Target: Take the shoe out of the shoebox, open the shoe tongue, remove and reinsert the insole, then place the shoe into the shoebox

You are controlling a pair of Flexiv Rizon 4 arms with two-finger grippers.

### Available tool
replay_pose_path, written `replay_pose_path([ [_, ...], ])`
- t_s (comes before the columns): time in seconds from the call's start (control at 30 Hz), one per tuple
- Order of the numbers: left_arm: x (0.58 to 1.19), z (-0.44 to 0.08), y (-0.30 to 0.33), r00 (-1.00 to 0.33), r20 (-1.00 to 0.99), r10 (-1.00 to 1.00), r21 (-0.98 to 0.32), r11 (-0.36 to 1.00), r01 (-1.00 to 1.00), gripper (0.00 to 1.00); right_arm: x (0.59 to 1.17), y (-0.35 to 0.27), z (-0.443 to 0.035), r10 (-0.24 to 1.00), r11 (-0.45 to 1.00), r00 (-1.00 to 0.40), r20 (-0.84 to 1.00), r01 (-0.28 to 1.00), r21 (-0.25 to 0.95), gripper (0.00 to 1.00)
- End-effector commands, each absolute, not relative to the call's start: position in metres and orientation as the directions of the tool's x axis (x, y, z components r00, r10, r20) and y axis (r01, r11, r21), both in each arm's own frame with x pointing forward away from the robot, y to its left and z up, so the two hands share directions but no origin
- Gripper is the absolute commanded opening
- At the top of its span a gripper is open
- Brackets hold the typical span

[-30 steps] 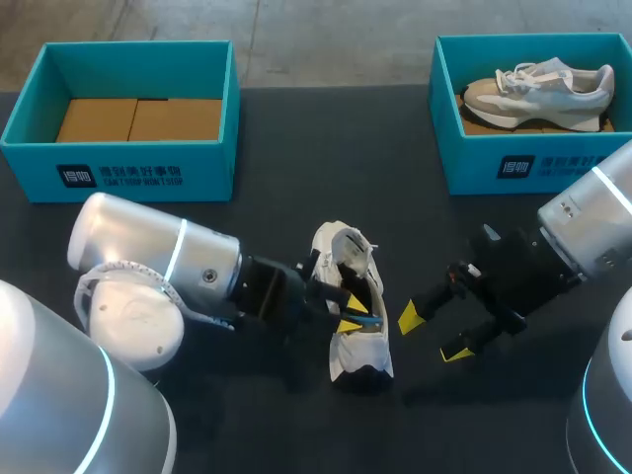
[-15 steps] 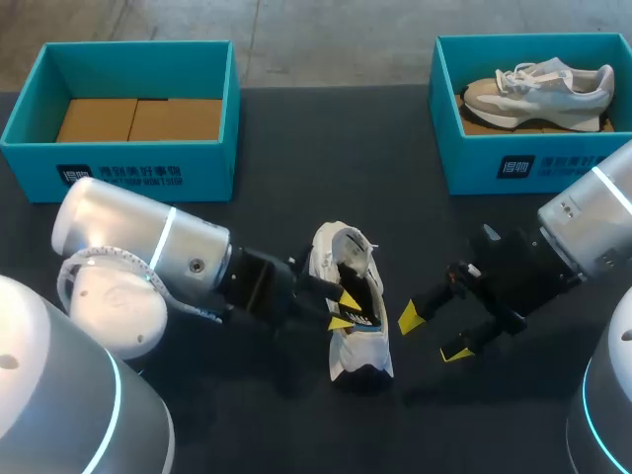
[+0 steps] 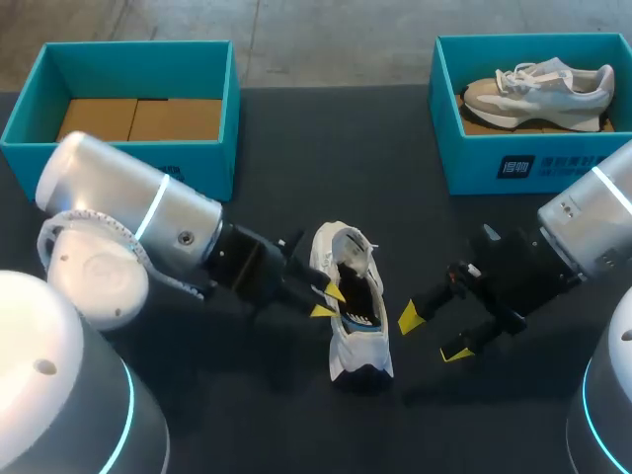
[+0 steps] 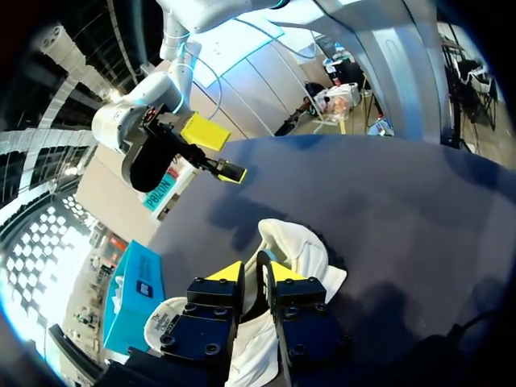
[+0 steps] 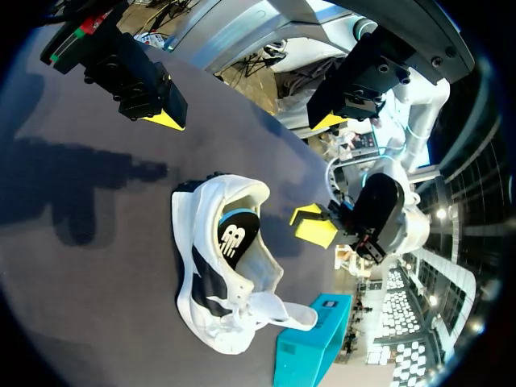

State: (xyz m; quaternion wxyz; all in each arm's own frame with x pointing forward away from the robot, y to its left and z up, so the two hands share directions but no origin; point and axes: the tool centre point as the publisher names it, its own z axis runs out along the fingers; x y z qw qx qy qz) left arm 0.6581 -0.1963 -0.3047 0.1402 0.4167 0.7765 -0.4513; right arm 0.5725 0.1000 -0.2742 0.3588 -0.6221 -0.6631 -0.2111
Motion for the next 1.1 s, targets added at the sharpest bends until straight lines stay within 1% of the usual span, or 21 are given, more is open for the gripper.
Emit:
replay_pose_path([
  [0.03, 0.664, -0.295, -0.197, -0.580, -0.525, 0.623, -0.569, 0.250, 0.783, 0.20, 0.571, 0.101, -0.274, 0.674, 0.134, 0.031, 0.738, 0.977, -0.164, 1.00],
  [0.17, 0.665, -0.293, -0.198, -0.543, -0.486, 0.685, -0.541, 0.253, 0.802, 0.20, 0.571, 0.101, -0.274, 0.674, 0.134, 0.031, 0.738, 0.977, -0.164, 1.00],
  [0.2, 0.665, -0.293, -0.198, -0.534, -0.472, 0.701, -0.537, 0.252, 0.805, 0.18, 0.571, 0.101, -0.274, 0.674, 0.134, 0.031, 0.738, 0.977, -0.164, 1.00],
  [0.3, 0.664, -0.293, -0.200, -0.503, -0.432, 0.749, -0.521, 0.248, 0.817, 0.09, 0.571, 0.101, -0.274, 0.674, 0.134, 0.031, 0.738, 0.977, -0.164, 1.00],
  [0.33, 0.663, -0.293, -0.201, -0.490, -0.415, 0.767, -0.515, 0.246, 0.821, 0.02, 0.571, 0.101, -0.274, 0.674, 0.134, 0.031, 0.738, 0.977, -0.164, 1.00],
  [0.37, 0.663, -0.293, -0.202, -0.481, -0.405, 0.777, -0.507, 0.246, 0.826, 0.00, 0.572, 0.100, -0.274, 0.670, 0.139, 0.027, 0.742, 0.977, -0.161, 1.00],
  [0.67, 0.662, -0.298, -0.211, -0.393, -0.299, 0.870, -0.468, 0.225, 0.854, 0.00, 0.584, 0.072, -0.264, 0.674, 0.136, 0.015, 0.739, 0.980, -0.143, 1.00],
  [0.77, 0.662, -0.298, -0.214, -0.356, -0.256, 0.899, -0.446, 0.217, 0.868, 0.00, 0.589, 0.062, -0.261, 0.657, 0.148, 0.000, 0.753, 0.980, -0.130, 1.00],
  [0.97, 0.661, -0.298, -0.216, -0.277, -0.161, 0.947, -0.402, 0.193, 0.895, 0.00, 0.599, 0.044, -0.257, 0.679, 0.158, 0.000, 0.734, 0.977, -0.145, 1.00],
  [1.1, 0.661, -0.300, -0.218, -0.246, -0.122, 0.962, -0.372, 0.186, 0.909, 0.00, 0.604, 0.033, -0.253, 0.687, 0.169, -0.007, 0.727, 0.974, -0.150, 1.00],
])
